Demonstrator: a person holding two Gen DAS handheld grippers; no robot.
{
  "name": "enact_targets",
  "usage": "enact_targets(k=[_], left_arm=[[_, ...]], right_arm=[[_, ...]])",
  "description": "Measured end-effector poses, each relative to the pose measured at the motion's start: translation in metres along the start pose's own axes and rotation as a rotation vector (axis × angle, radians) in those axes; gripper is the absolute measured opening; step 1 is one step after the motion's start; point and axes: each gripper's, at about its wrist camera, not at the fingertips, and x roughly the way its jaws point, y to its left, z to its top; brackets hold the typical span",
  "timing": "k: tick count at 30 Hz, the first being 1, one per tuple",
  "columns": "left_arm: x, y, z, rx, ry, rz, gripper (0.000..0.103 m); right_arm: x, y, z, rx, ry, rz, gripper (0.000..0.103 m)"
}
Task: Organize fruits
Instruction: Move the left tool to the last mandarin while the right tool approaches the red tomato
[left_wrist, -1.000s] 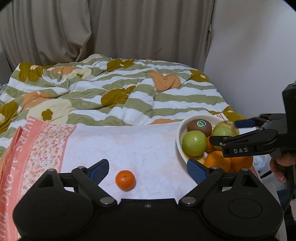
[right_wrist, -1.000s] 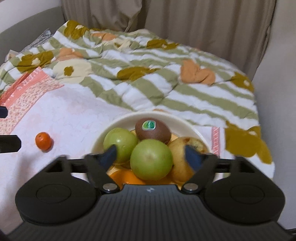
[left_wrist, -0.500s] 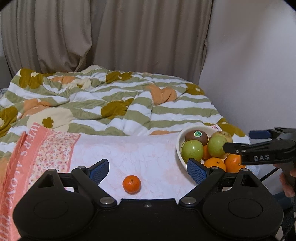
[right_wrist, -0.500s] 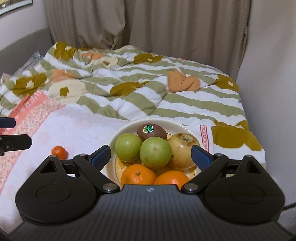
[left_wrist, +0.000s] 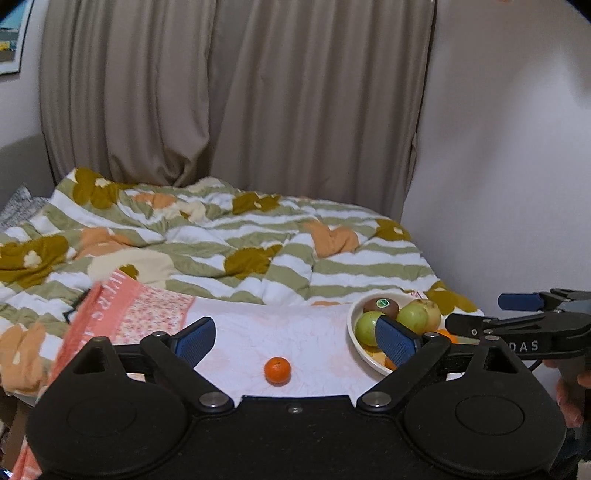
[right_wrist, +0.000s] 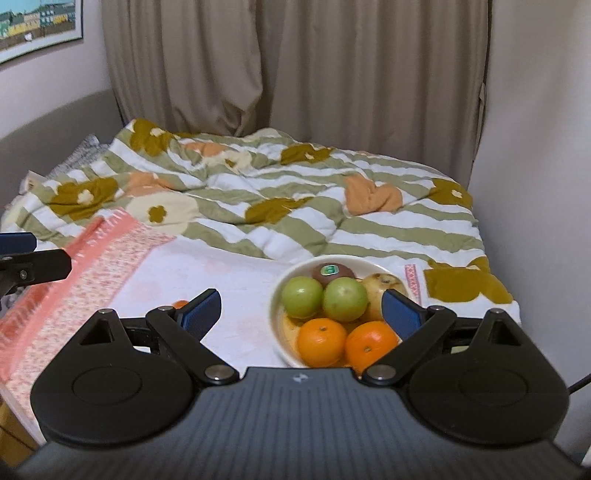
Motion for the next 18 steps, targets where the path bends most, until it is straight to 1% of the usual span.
enact_targets(k=[4,6,9,12,15,18], left_arm=[[-0.021,0.009,-0.003,0.009,-0.014,0.036,0.098],[-0.025,0.015,-0.004,0.027,-0.006,0.05,0.099],[-0.023,0.028,-0.004,0.065,0.026,0.064,0.101],[-0.012,0.041,-0.004,0.103,0.068,0.046,0.103],[0.007,0.053,-0.006,0.175,0.117,0.027,0.103],[0.029,0.061,-0.005,0.242,0.162,-0.018,0.103]], right_arm=[[-0.019,0.013,-0.009,0.022,-0.006,0.033,0.103],[-0.027,0.019,-0.015,0.031,-0.004,0.048,0.103],[-0.033,0.029,-0.022,0.036,0.009,0.042,0.103],[-0.033,0.043,-0.03,0.039,0.037,0.023,0.103],[-0.027,0.058,-0.041,0.054,0.078,0.002,0.103],[-0.019,0.073,-0.054,0.074,0.117,-0.037,0.103]])
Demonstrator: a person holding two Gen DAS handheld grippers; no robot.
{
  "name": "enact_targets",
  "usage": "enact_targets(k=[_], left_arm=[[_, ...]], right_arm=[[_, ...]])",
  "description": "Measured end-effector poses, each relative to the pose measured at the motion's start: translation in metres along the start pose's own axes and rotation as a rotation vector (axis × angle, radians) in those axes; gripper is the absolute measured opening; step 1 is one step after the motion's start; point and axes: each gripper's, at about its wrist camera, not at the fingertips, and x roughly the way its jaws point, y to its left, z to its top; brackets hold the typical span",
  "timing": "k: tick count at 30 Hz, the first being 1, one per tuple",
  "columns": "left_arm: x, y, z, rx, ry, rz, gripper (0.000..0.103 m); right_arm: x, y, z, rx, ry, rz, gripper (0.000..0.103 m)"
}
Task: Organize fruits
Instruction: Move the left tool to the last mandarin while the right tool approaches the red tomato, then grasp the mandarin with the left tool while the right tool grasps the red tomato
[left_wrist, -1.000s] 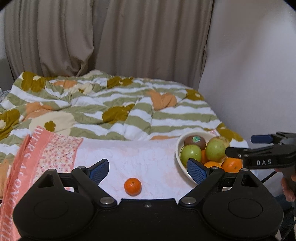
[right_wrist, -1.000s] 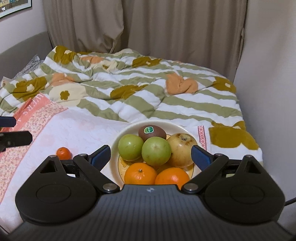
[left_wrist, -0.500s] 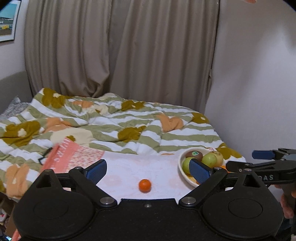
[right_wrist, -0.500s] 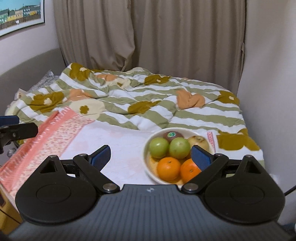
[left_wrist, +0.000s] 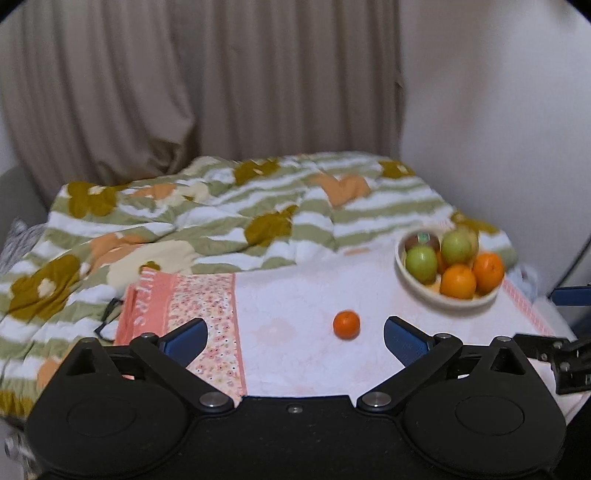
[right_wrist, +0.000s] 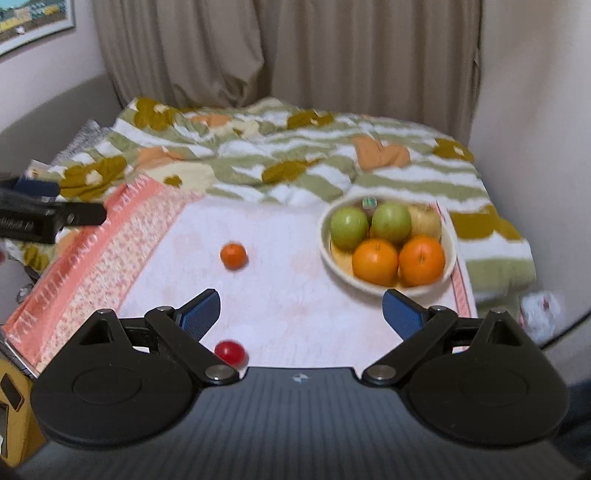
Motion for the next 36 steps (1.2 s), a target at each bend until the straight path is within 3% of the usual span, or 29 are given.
enact_targets(k=[8,15,20,22,27,30,35,36], left_arm=[[0.068,0.018,0.006,0.14,0.065,-0.197,0.103],[0.125,0.01,0.01,0.313,0.114,-0.309,0.101],[0.163,0.003,0.01,0.382,0.163,-0.379,0.087],[0.176,0.0,0.01,0.398,0.184,-0.402,0.076],[0.198,-0.009,0.007,0.416,0.22,-0.446,0.067],[0.206,-0.013,0.005,0.424,0.234,-0.465,0.059],[0.214,-0.018,0.003,0.424,0.244,-0.459,0.053],[0.215,-0.018,0.002,0.425,0.243,-0.46,0.046]], right_arm=[[0.038,0.031,-0.032,0.131,0.115,-0.089,0.103],[0.064,0.05,-0.047,0.236,0.173,-0.13,0.103],[0.085,0.061,-0.051,0.254,0.22,-0.151,0.103],[0.092,0.064,-0.053,0.263,0.231,-0.16,0.103],[0.101,0.066,-0.054,0.291,0.244,-0.158,0.103],[0.107,0.069,-0.054,0.274,0.261,-0.156,0.089],[0.113,0.069,-0.053,0.278,0.273,-0.158,0.085],[0.113,0.069,-0.053,0.275,0.273,-0.158,0.083]])
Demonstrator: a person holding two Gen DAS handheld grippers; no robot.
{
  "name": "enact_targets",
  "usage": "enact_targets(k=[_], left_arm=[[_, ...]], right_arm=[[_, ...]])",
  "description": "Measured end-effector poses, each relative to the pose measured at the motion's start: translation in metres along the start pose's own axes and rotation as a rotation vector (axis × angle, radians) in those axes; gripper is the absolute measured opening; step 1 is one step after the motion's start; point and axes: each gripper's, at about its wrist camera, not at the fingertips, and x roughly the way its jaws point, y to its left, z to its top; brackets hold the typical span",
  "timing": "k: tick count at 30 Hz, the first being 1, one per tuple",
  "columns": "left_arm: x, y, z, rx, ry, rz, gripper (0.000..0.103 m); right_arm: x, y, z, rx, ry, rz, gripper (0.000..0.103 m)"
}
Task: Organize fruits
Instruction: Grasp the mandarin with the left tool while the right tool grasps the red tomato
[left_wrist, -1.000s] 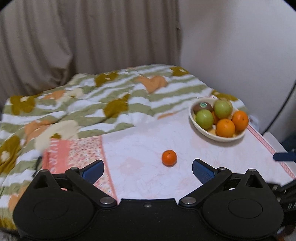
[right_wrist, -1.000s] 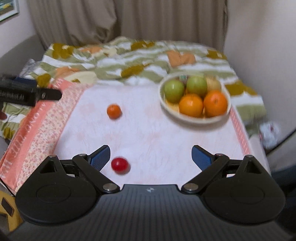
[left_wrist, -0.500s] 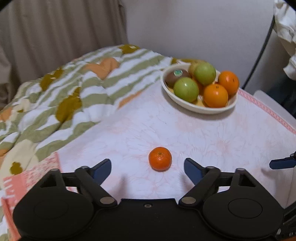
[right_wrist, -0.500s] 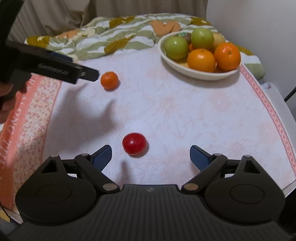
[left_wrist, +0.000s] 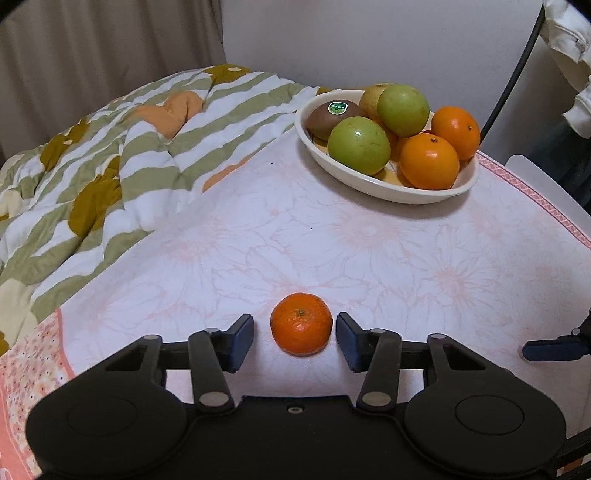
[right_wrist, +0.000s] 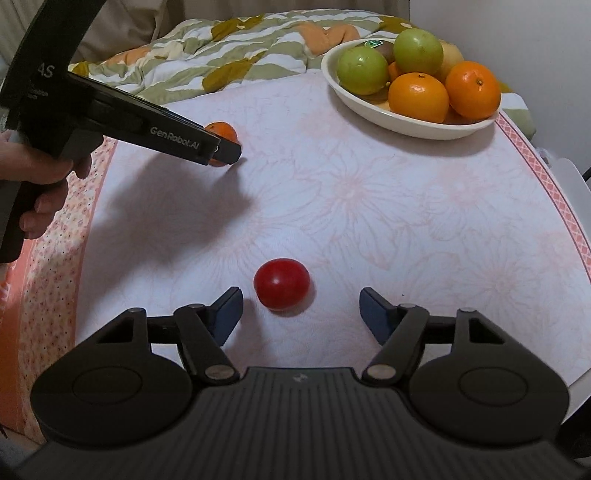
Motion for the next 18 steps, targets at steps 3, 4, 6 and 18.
enact_targets(k=[3,4,6,18], left_arm=[[0.0,0.0,-0.002,0.004,0.0,-0.004,0.04],[0.001,0.0,-0.002,0.009,-0.001,0.0,0.04],[0.001,-0.001,-0.004,0.015,-0.001,0.011,0.04],[-0.019,0.008,-0.023,-0.059,-0.002,0.046,0.04]], right_arm=[[0.001,0.001,0.001,-0.005,0.0,0.002,0.078],[0.001,0.0,0.001,-0.005,0.0,0.004,0.078],[0.002,0.0,0.002,-0.009,0.0,0.005,0.076],[0.005,0.01,0.007,-0.075,-0.024,0.034,0.048]])
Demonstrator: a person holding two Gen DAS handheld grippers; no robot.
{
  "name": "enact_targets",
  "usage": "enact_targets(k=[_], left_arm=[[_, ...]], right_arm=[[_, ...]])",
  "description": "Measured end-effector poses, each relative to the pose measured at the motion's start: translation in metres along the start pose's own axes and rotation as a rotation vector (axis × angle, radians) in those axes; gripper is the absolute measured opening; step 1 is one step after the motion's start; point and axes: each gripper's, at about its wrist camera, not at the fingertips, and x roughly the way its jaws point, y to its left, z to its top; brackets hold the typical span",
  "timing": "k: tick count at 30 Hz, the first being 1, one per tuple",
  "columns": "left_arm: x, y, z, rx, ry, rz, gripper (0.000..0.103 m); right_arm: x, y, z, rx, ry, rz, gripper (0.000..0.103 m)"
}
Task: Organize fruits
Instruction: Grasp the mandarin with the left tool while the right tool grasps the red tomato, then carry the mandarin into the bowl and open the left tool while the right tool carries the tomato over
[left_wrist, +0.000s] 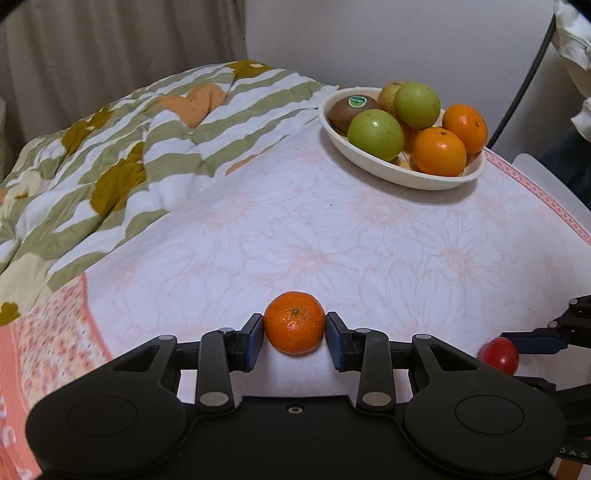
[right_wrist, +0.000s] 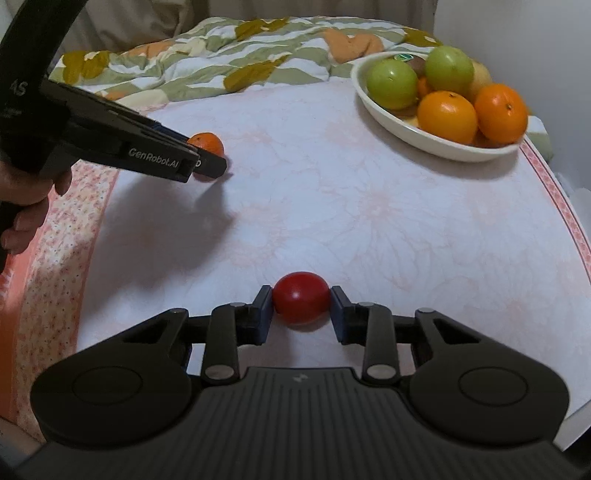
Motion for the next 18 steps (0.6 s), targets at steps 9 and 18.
enact_targets(k=[9,18], left_arm=[[-0.039,-0.013,-0.003,-0.105,-0.048,0.036,0.04],[-0.079,-0.055,0.01,-0.217,-0.125,0.1,0.04]], right_arm=[[-0.019,-0.005,0.008,-0.009,-0.038,0.036,0.048],[-0.049,-0.049,0.023,-0.045,-0.105,0.068,0.048]])
